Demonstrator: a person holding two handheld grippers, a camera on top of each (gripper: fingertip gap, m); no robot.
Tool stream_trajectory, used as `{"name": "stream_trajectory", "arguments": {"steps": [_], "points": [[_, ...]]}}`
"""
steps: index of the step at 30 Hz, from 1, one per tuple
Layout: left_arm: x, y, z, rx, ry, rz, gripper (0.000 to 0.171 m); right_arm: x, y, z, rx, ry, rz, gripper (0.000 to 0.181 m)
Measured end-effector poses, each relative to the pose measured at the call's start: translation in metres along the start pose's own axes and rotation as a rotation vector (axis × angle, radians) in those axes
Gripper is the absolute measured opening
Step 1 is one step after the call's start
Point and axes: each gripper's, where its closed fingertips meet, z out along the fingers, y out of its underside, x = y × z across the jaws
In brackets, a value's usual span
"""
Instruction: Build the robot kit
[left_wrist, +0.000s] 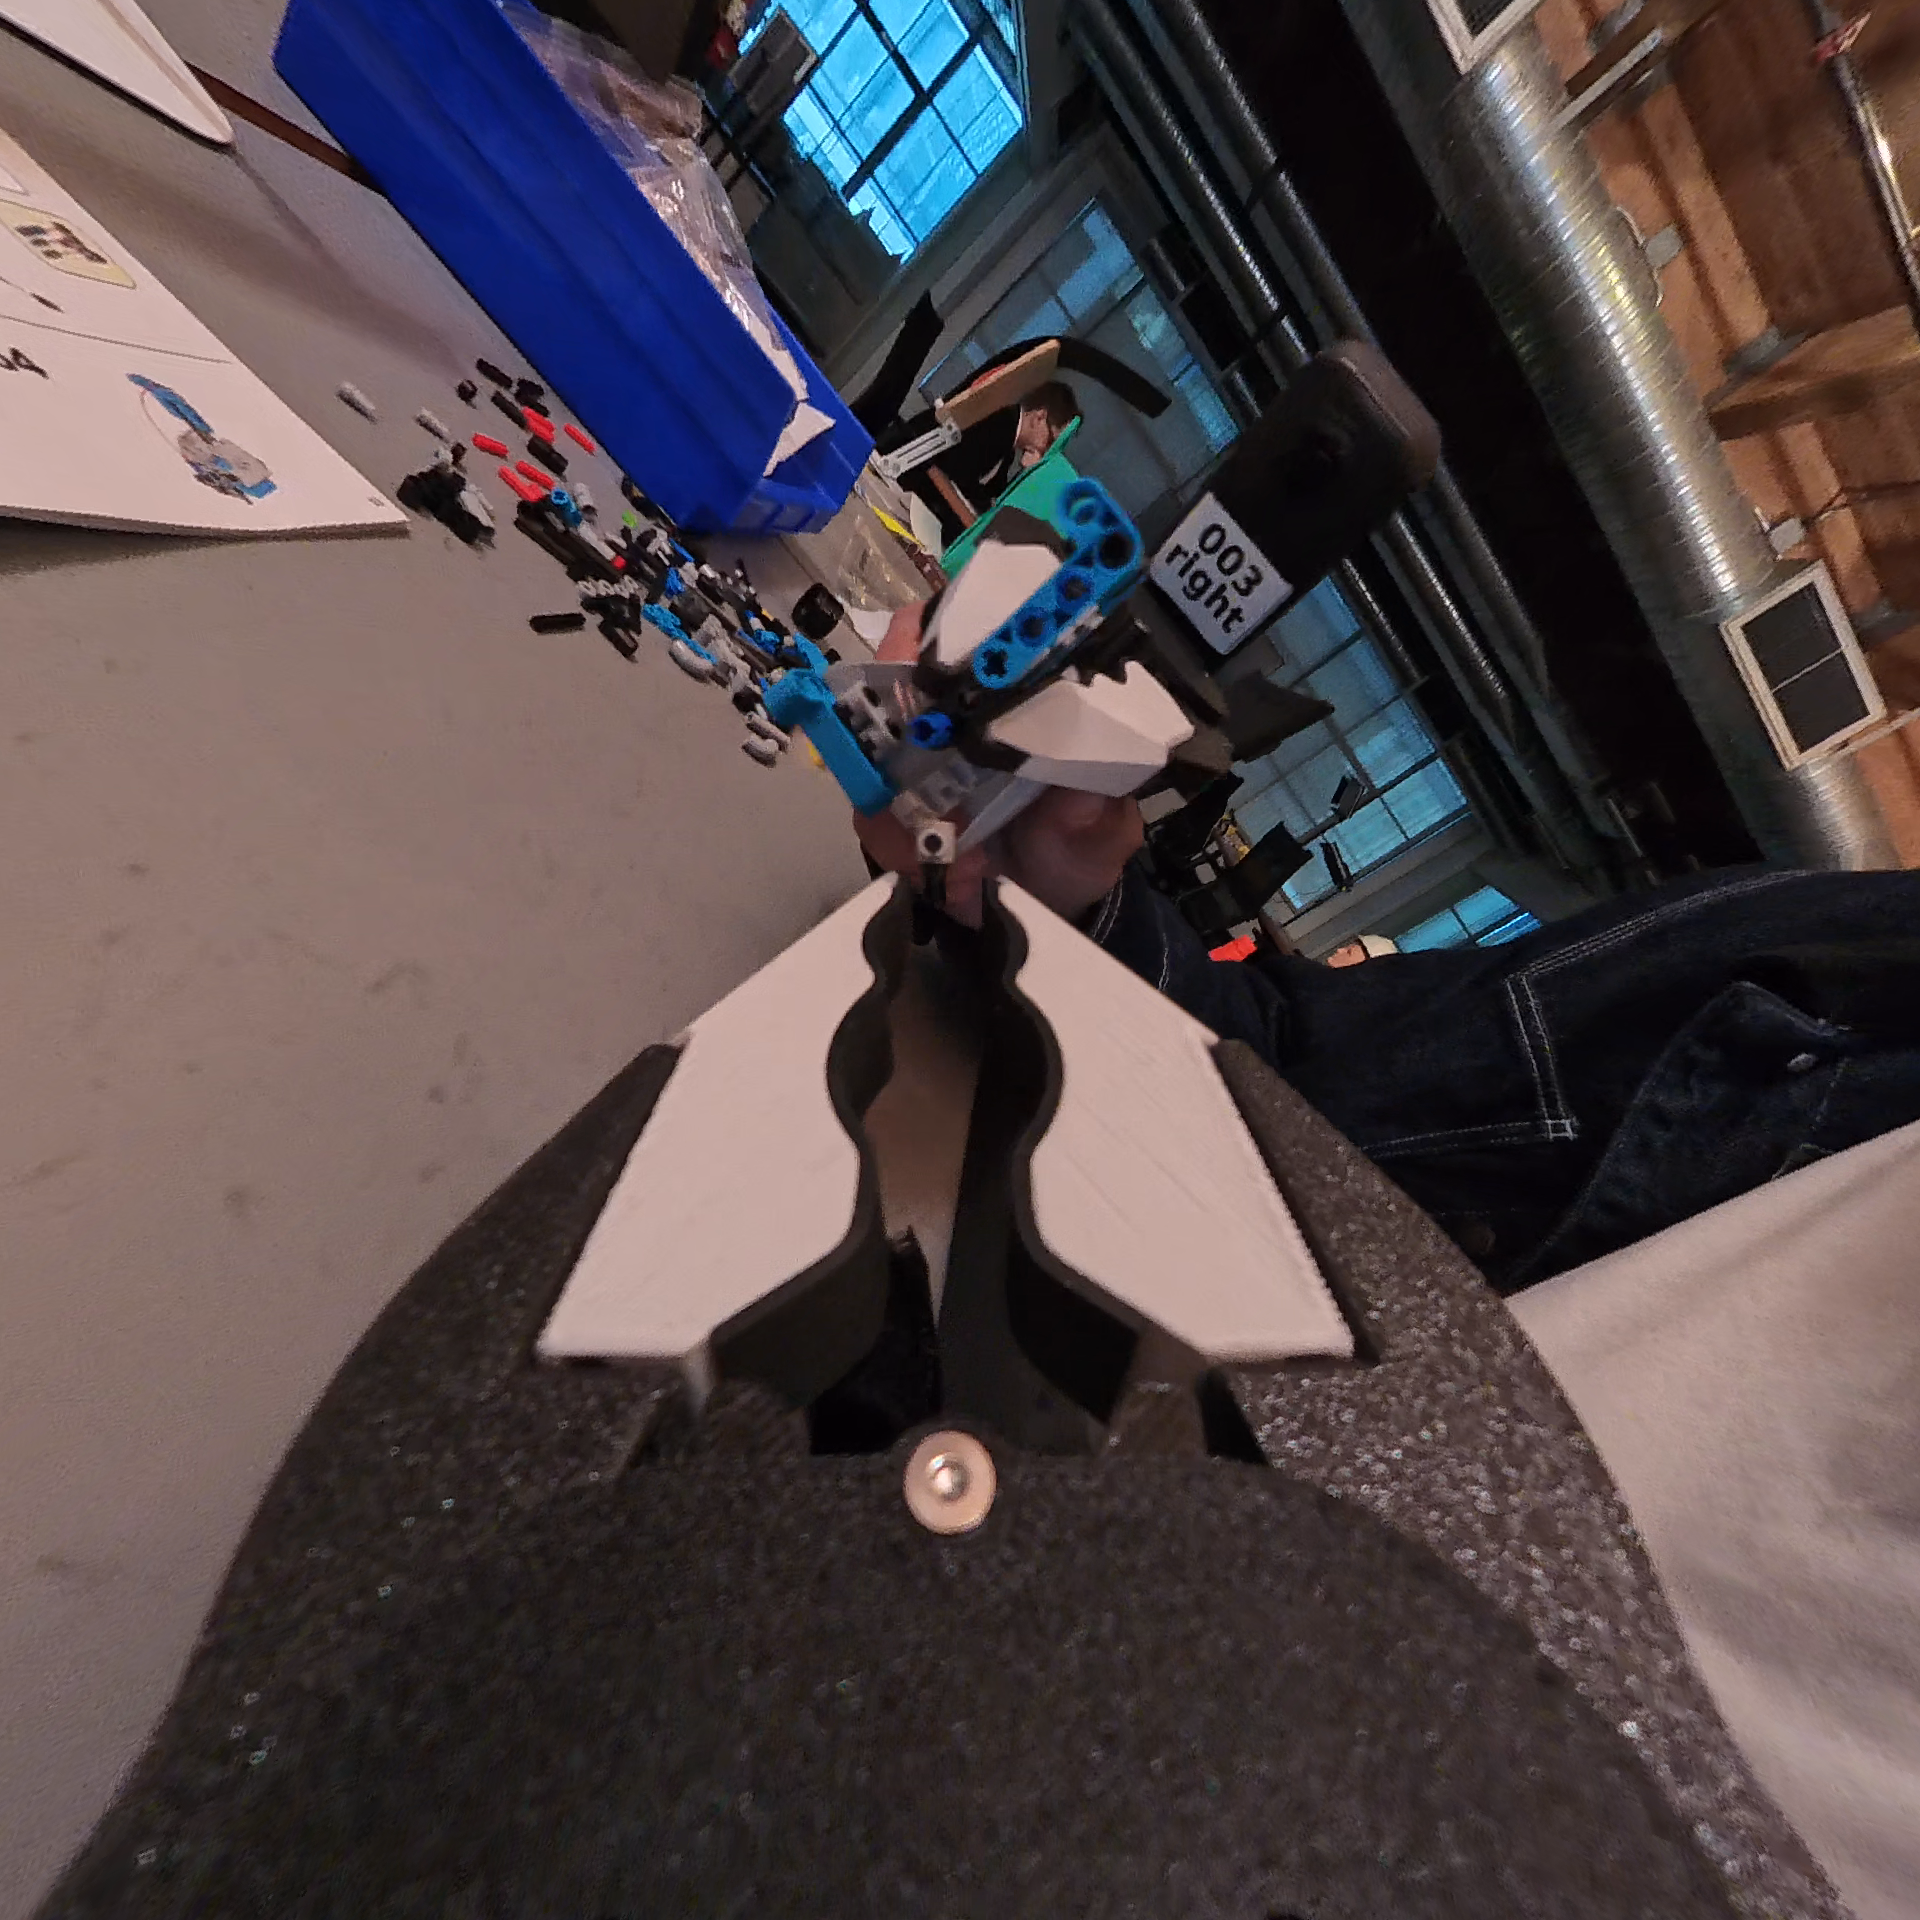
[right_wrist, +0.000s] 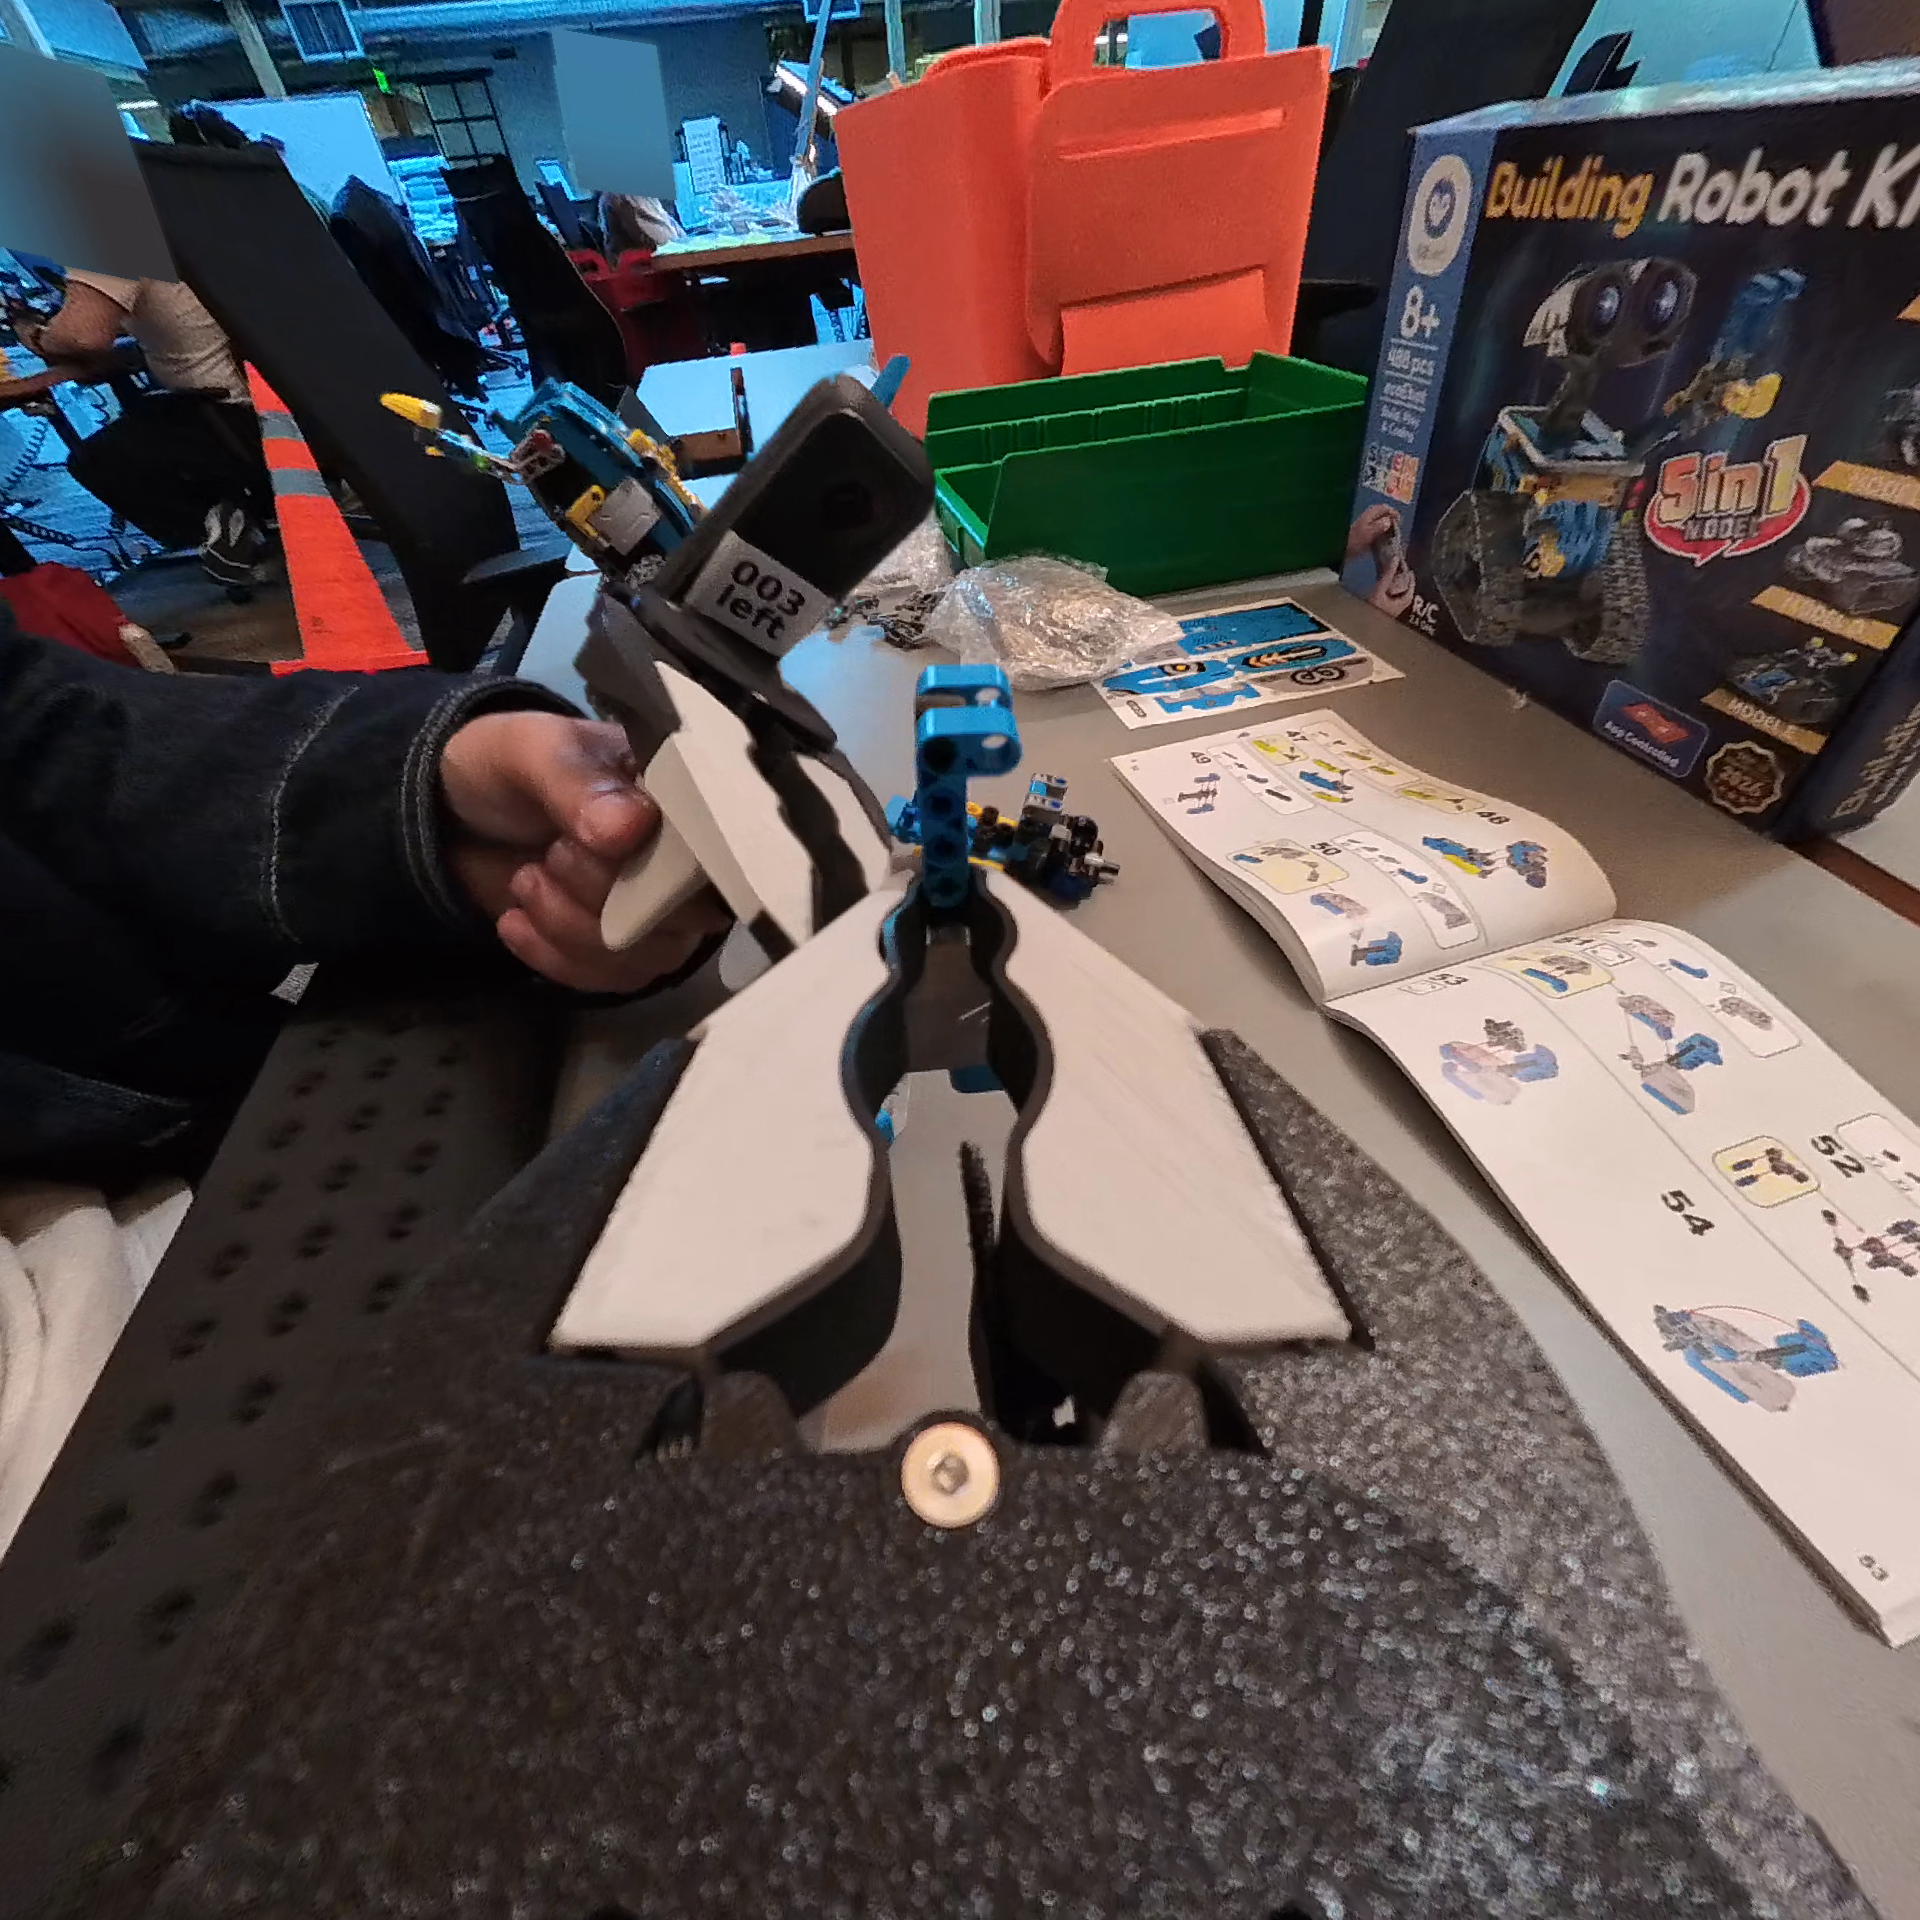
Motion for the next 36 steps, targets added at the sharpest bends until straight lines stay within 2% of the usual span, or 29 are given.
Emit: {"name": "stream_trajectory", "arguments": {"steps": [2,6,16,18,20,21,22,24,27,31,36], "points": [[-0.001,0.002,0.002,-0.007,0.007,-0.006,0.005,-0.003,-0.002,0.001,0.009,-0.001,-0.008,0.007],[0.004,0.000,0.002,0.023,0.049,-0.045,0.003,-0.003,-0.006,0.000,0.036,0.009,-0.017,0.007],[0.022,-0.014,0.003,0.206,0.366,-0.487,0.003,-0.006,-0.026,-0.010,0.139,0.045,-0.082,0.007],[0.020,-0.012,0.004,0.199,0.335,-0.434,0.003,-0.005,-0.025,-0.010,0.131,0.037,-0.061,0.007],[0.012,-0.011,0.005,0.171,0.199,-0.270,0.004,-0.002,-0.019,-0.008,0.105,0.057,-0.069,0.007],[0.008,-0.011,0.005,0.153,0.123,-0.169,0.009,-0.002,-0.019,-0.007,0.100,0.059,-0.073,0.007],[0.004,-0.011,0.005,0.137,0.043,-0.084,0.022,-0.003,-0.019,-0.007,0.104,0.051,-0.073,0.007],[0.003,-0.012,0.004,0.118,-0.020,0.008,0.022,-0.004,-0.020,-0.007,0.106,0.051,-0.073,0.007],[0.009,-0.010,0.005,0.121,0.039,-0.027,0.007,-0.004,-0.018,-0.006,0.091,0.051,-0.078,0.007],[0.008,-0.010,0.005,0.141,0.100,-0.123,0.006,-0.004,-0.015,-0.005,0.076,0.051,-0.089,0.007],[0.007,-0.008,0.006,0.126,0.089,-0.124,0.007,-0.004,-0.014,-0.004,0.063,0.048,-0.096,0.007]]}}
